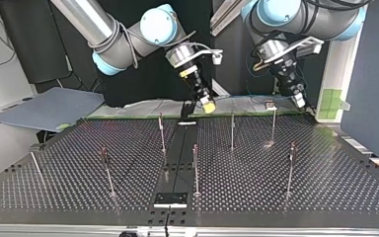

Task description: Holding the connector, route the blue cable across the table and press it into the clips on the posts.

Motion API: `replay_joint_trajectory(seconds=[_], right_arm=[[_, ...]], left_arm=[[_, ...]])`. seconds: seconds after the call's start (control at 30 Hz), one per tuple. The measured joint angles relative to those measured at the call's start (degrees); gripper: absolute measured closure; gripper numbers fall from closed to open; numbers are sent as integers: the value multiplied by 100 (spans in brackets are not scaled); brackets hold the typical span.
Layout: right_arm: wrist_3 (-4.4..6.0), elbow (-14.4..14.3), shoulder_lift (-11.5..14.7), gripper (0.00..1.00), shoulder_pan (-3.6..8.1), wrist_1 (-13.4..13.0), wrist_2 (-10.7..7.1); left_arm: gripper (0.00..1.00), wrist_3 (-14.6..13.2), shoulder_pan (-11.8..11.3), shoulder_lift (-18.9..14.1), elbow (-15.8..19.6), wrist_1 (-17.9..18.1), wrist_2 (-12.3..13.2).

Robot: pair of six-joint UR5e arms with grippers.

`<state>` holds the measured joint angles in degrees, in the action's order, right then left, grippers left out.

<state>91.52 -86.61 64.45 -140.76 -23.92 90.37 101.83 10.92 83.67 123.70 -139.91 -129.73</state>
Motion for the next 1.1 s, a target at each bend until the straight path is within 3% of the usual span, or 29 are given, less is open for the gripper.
replay_joint_trajectory(seconds=[0.23,0.5,0.83,1.1], right_arm=[[58,351,-22,100,-42,352,-1],[128,757,-60,100,-44,757,-6],[211,1280,-427,100,-96,1224,-28],[270,1693,-596,100,-102,1435,-21]], left_arm=[[100,-24,-358,53,-160,10,363],[100,-24,-590,47,-214,76,746],[100,300,-794,254,-423,302,1247],[100,362,-953,344,-505,290,1631]])
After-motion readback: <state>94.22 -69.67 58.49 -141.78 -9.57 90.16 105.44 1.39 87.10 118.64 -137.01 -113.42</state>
